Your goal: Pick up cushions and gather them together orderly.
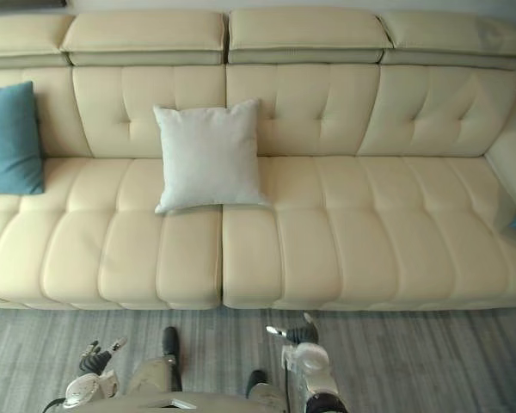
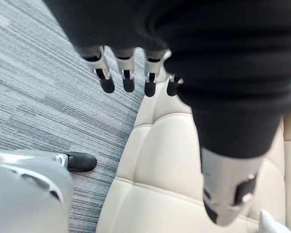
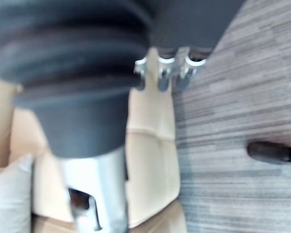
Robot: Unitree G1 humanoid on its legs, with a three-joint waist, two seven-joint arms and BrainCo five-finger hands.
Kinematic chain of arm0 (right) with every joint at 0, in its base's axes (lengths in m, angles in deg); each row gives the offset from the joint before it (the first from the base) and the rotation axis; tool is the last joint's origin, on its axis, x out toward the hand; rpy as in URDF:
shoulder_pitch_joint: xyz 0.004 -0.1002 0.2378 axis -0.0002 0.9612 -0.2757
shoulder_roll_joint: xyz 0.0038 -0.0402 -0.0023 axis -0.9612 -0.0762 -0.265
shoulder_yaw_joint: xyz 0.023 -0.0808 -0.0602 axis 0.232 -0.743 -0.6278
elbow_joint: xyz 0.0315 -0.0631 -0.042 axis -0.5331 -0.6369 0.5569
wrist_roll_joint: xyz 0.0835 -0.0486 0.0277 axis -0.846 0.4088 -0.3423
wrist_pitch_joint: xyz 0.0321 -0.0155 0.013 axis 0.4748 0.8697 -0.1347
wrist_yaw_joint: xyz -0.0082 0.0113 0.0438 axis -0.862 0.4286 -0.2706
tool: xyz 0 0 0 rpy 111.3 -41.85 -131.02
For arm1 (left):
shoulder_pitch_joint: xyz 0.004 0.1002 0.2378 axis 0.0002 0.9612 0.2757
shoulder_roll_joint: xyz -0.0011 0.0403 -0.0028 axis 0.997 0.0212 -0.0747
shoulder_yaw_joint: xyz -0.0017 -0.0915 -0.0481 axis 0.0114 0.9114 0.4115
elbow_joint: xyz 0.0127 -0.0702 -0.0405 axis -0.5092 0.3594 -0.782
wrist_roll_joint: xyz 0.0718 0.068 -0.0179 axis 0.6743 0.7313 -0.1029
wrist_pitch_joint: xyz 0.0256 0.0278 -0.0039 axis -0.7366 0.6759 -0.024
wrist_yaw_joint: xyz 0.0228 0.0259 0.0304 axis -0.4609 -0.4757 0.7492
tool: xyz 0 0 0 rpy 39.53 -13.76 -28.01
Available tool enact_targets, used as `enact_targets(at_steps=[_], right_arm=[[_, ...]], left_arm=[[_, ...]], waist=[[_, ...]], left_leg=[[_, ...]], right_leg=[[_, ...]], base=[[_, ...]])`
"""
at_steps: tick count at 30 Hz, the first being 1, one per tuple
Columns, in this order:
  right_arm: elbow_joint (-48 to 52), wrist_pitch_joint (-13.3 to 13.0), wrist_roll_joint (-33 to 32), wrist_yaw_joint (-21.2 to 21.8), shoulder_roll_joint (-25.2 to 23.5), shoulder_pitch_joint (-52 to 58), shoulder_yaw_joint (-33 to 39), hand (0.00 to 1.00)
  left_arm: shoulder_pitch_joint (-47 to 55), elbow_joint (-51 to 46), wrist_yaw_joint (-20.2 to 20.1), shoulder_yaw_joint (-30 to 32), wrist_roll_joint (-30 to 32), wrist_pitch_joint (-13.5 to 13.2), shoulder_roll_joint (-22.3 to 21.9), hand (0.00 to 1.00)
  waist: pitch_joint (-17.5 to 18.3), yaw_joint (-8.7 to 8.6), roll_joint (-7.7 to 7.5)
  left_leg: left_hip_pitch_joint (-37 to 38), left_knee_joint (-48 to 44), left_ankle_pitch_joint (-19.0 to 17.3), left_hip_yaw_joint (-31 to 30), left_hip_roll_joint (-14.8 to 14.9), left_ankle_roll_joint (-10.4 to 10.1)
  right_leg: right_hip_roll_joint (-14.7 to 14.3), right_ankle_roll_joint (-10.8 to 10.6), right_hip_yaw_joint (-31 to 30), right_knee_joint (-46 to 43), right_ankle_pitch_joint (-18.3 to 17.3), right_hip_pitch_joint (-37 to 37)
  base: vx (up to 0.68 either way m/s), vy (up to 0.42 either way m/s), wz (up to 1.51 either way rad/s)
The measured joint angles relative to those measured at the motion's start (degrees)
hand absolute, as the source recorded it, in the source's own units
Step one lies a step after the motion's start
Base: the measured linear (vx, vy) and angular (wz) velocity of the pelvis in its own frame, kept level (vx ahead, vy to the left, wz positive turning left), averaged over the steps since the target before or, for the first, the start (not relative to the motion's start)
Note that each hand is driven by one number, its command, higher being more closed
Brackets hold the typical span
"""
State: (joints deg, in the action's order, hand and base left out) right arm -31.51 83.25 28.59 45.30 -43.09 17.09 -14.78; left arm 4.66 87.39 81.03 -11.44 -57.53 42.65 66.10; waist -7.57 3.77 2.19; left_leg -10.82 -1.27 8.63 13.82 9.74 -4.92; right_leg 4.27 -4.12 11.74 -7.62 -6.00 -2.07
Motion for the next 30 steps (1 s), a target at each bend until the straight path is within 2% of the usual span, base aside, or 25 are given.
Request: enact_targets(at_steps=[1, 2, 3, 4, 5, 7, 9, 11, 12, 13, 15, 17, 18, 19, 20, 21, 22, 23, 24, 26, 27, 29, 30], right_arm=[[0.0, 0.1, 0.0, 0.0, 0.0, 0.1, 0.0, 0.0], [0.0, 0.2, 0.0, 0.0, -0.2, 0.5, 0.1, 0.0], [0.0, 0.2, 0.0, 0.0, -0.5, 1.1, 0.2, 0.0], [0.0, 0.2, 0.0, 0.0, -0.5, 1.1, 0.2, 0.0], [0.0, 0.2, 0.0, 0.0, -0.5, 1.9, 0.7, 0.0], [0.0, 0.3, 0.0, 0.1, -1.3, 3.5, 1.8, 0.0], [0.0, 0.4, 0.0, 0.1, -2.4, 4.9, 2.4, 0.0], [0.0, 0.4, 0.0, 0.1, -3.4, 5.9, 3.0, 0.0], [0.0, 0.4, -0.2, 0.1, -4.1, 6.1, 4.0, 0.0], [0.0, 0.4, -0.3, 0.0, -4.2, 6.0, 4.3, 0.0], [-0.2, 0.4, -0.4, 0.0, -4.2, 5.6, 4.6, 0.0], [-0.2, 0.4, -0.5, 0.1, -4.4, 3.9, 4.4, 0.0], [-0.7, 0.3, -0.5, 0.1, -4.3, 2.1, 3.9, 0.0], [-0.9, 0.3, -0.5, 0.1, -4.2, 1.7, 3.9, 0.0], [-1.9, 0.3, -0.5, 0.1, -3.9, 0.9, 3.9, 0.0], [-2.8, 0.5, -0.4, 0.1, -3.6, 0.0, 4.0, 0.0], [-3.6, 1.0, -0.3, 0.1, -2.7, 0.1, 4.0, 0.0], [-4.2, 1.1, -0.3, 0.0, -2.5, 0.3, 4.0, 0.0], [-4.7, 1.2, -0.2, 0.1, -2.6, 0.5, 3.9, 0.0], [-4.7, 1.2, -0.4, 0.1, -2.3, 0.7, 4.1, 0.0], [-4.8, 1.3, -0.3, 0.1, -2.0, 0.6, 3.9, 0.0], [-4.9, 1.3, -0.4, 0.0, -1.8, 0.7, 3.9, 0.0], [-4.8, 1.3, -0.6, 0.0, -1.7, 1.0, 3.8, 0.0]], left_arm=[[0.0, 0.0, 0.0, -0.4, 0.0, 0.0, 0.1, 0.0], [-0.3, 0.2, -0.1, -0.8, 0.1, 0.1, 0.2, 0.0], [-0.3, 0.4, -0.4, -0.4, 0.1, 0.1, 0.1, 0.0], [-0.2, 0.4, -0.4, -0.3, 0.2, 0.1, 0.2, 0.0], [0.3, 0.5, -0.4, -0.2, 0.5, 0.1, 0.1, 0.0], [0.5, 0.7, -0.4, 0.0, 0.5, 0.2, 0.2, 0.0], [0.6, 1.0, -0.5, 0.5, 0.5, 0.2, 0.5, 0.0], [0.5, 1.6, -0.4, 0.9, 0.5, 0.4, 0.7, 0.0], [0.2, 2.2, -0.4, 0.9, 0.6, 0.7, 1.0, 0.0], [-0.5, 3.1, -0.4, 0.8, 0.8, 1.0, 1.2, 0.0], [-1.5, 4.3, -0.4, 0.7, 1.9, 1.3, 1.2, 0.0], [-1.9, 4.4, -0.4, 0.7, 2.9, 1.4, 1.2, 0.0], [-2.6, 5.3, -0.5, 0.7, 2.9, 1.5, 1.2, 0.0], [-2.9, 5.5, -0.5, 0.7, 2.9, 1.6, 1.2, 0.0], [-2.9, 5.5, -0.6, 0.0, 3.0, 1.7, 1.1, 0.0], [-3.2, 5.8, -1.0, -0.7, 3.4, 1.8, 1.0, 0.0], [-3.4, 6.0, -1.5, -1.8, 4.1, 1.8, 1.2, 0.0], [-3.3, 6.2, -1.7, -2.2, 4.2, 1.8, 1.2, 0.0], [-3.3, 6.9, -1.8, -2.5, 4.8, 1.9, 1.7, 0.0], [-3.3, 7.2, -2.0, -2.5, 5.1, 1.9, 1.7, 0.0], [-3.2, 7.7, -2.1, -2.5, 5.1, 1.9, 1.7, 0.0], [-3.0, 7.5, -2.2, -2.5, 4.9, 2.0, 1.6, 0.0], [-3.0, 7.4, -2.2, -2.3, 5.0, 2.0, 1.7, 0.0]], waist=[[-0.1, -0.21, -0.17], [-0.6, -0.57, -1.19], [-1.1, -0.59, -2.06], [-1.1, -0.69, -2.05], [-1.0, -0.85, -1.87], [-0.7, -1.03, -2.7], [-0.3, -1.34, -3.41], [0.2, -2.28, -4.0], [0.8, -2.96, -4.58], [0.8, -3.19, -4.53], [0.7, -3.01, -4.15], [0.7, -2.68, -3.76], [0.3, -2.2, -3.08], [0.2, -2.04, -2.8], [-0.3, -2.25, -1.92], [-0.3, -2.58, -1.93], [-0.8, -2.58, -1.0], [-0.7, -2.75, -0.86], [-0.7, -2.88, -0.85], [-0.9, -3.4, 0.32], [-1.0, -3.39, 0.73], [-1.2, -3.2, 0.67], [-1.4, -2.91, 1.15]], left_leg=[[-0.2, -0.1, -0.6, -0.1, -0.1, -0.6], [-0.7, -1.9, -2.2, -0.2, -0.8, -1.2], [-1.2, -10.6, -6.3, -2.2, -2.1, 1.1], [-0.9, -12.8, -8.6, -3.2, -2.5, 1.5], [0.3, -14.6, -12.7, -4.4, -2.8, 0.9], [1.1, -16.0, -16.3, -3.2, -3.8, -0.3], [1.4, -16.1, -18.1, -5.0, -5.7, -0.7], [2.0, -16.0, -18.6, -4.9, -6.4, 0.0], [1.9, -16.0, -19.1, -3.0, -6.3, 0.2], [1.9, -16.6, -19.7, -1.8, -6.3, 0.3], [2.0, -17.7, -21.1, -0.6, -5.6, 0.4], [2.4, -18.5, -21.1, 3.1, -3.9, 2.2], [3.5, -18.3, -20.9, 5.1, -2.4, 2.9], [4.1, -17.7, -20.8, 5.9, -1.9, 3.0], [5.6, -16.6, -20.8, 8.8, -1.0, 3.1], [7.5, -15.1, -20.8, 11.9, -1.1, 3.1], [10.1, -13.9, -20.8, 15.2, -0.8, 3.1], [11.2, -13.4, -20.7, 16.4, -0.7, 3.0], [13.0, -13.1, -21.0, 17.6, -0.7, 2.0], [14.2, -12.9, -21.7, 17.6, 0.2, 0.8], [13.8, -16.7, -22.2, 17.5, 2.0, 0.1], [10.8, -27.6, -22.3, 16.2, 5.6, -0.1], [8.0, -37.0, -20.9, 13.7, 8.8, 1.3]], right_leg=[[0.4, 0.1, -0.2, -0.3, 0.0, -0.5], [1.6, 0.6, -1.0, -0.6, -0.1, -1.3], [2.9, 0.3, -3.2, -2.0, 0.0, -2.5], [3.0, 0.2, -3.8, -2.3, 0.0, -2.6], [2.7, -0.2, -5.6, -3.1, -0.1, -3.2], [2.5, -0.5, -10.3, -3.3, 0.0, -4.0], [2.5, 0.1, -13.4, -2.3, 0.4, -4.6], [2.4, 0.8, -15.0, -1.2, 0.9, -4.8], [2.3, 1.0, -16.8, -1.1, 2.9, -6.2], [2.0, -0.6, -18.1, -0.6, 4.3, -6.7], [0.4, -0.6, -20.8, 0.3, 6.6, -7.9], [-1.6, -0.2, -21.8, 1.3, 9.6, -9.4], [-3.3, 2.2, -18.1, 2.6, 13.2, -10.5], [-3.7, 3.1, -15.7, 3.2, 14.0, -10.6], [-3.3, 4.9, -9.0, 3.0, 13.7, -10.9], [-1.7, 7.3, 2.2, 0.6, 9.6, -11.3], [1.4, 8.6, 13.3, -3.0, 5.9, -10.9], [3.0, 9.0, 17.7, -4.6, 4.8, -10.4], [3.5, 7.2, 20.0, -6.4, 3.7, -9.9], [1.4, 6.9, 17.0, -6.6, 3.1, -10.1], [-0.3, 6.3, 14.5, -6.7, 1.9, -10.4], [-2.0, 7.2, 12.4, -6.7, 0.8, -10.0], [-3.6, 7.8, 11.0, -6.8, 0.3, -9.1]], base=[[-0.16, 0.051, -0.23], [-0.08, 0.099, -0.51], [-0.09, 0.122, -0.57], [-0.06, 0.111, -0.78], [-0.07, 0.137, -0.74], [-0.07, 0.132, -0.9], [-0.01, 0.131, -0.84], [0.02, 0.133, -0.77], [0.04, 0.066, -0.73], [0.06, 0.058, -0.97], [0.06, 0.031, -1.07], [0.08, 0.011, -1.62], [0.1, -0.023, -1.8], [0.07, -0.059, -1.75], [0.06, -0.092, -1.24], [0.05, -0.108, -1.46], [0.06, -0.095, -1.19], [0.08, -0.131, -1.27], [0.07, -0.138, -0.84], [0.08, -0.188, -0.89], [0.09, -0.22, -1.03], [0.06, -0.171, -0.84], [0.13, -0.141, -1.02]])
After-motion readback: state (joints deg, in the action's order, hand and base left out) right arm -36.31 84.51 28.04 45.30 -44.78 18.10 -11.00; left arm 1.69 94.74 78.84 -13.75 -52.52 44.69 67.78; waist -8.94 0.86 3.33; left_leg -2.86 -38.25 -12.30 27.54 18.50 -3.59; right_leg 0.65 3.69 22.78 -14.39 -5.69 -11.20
